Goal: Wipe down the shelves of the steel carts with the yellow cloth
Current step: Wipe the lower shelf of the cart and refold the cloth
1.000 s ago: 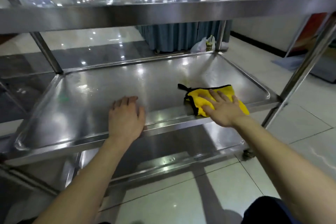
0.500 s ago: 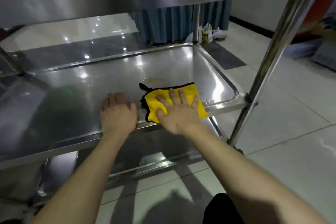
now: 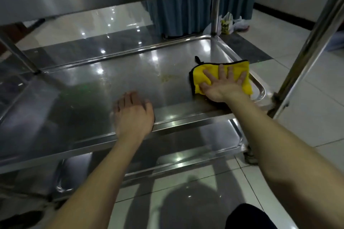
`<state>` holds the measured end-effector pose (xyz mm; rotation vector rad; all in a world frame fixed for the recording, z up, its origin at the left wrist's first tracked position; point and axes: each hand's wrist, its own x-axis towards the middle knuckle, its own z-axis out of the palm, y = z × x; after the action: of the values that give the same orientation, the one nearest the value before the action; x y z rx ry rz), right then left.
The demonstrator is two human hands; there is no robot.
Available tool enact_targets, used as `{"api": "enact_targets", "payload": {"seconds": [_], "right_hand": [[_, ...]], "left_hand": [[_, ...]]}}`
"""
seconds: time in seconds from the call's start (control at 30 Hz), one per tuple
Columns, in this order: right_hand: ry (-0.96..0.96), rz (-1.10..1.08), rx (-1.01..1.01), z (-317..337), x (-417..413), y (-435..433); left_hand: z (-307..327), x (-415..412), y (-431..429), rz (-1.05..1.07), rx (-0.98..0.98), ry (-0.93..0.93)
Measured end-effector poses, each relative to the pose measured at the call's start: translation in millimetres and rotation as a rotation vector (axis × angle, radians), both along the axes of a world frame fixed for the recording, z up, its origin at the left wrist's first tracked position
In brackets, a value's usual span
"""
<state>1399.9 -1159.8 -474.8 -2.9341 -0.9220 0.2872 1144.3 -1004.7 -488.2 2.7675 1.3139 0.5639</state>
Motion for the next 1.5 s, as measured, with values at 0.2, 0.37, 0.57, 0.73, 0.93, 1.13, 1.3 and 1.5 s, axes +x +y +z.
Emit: {"api": "enact_targets", "payload": {"seconds": [0.2, 0.37, 0.57, 0.73, 0.93, 1.13, 1.3, 1.5], "right_hand": [[-0.003, 0.41, 0.015, 2, -103, 109], [0.013, 0.507, 0.083, -3, -95, 84], [0.012, 0.208, 0.062, -4, 13, -38], [-0.074, 0.111, 0.045, -10, 10, -94], [-0.078, 0.12, 0.069, -9, -58, -57], [-0.001, 0.499, 0.128, -4, -96, 53], [0.004, 0.458, 0.114, 7, -24, 62], [-0.039, 0.195, 0.069, -4, 44, -12]], "left_hand": [[2, -4, -3, 0.005, 0.023, -0.079], [3, -12, -4, 0.02, -0.008, -0.139], [5, -9, -8, 0.032, -0.05, -0.111], [3, -8, -11, 0.04, -0.035, -0.101], [5, -11, -15, -0.006, -0.013, -0.11], [3, -16, -11, -0.008, -0.042, -0.133], [1, -15, -10, 0.009, -0.027, -0.164], [0, -12, -13, 0.035, -0.023, -0.159]]}}
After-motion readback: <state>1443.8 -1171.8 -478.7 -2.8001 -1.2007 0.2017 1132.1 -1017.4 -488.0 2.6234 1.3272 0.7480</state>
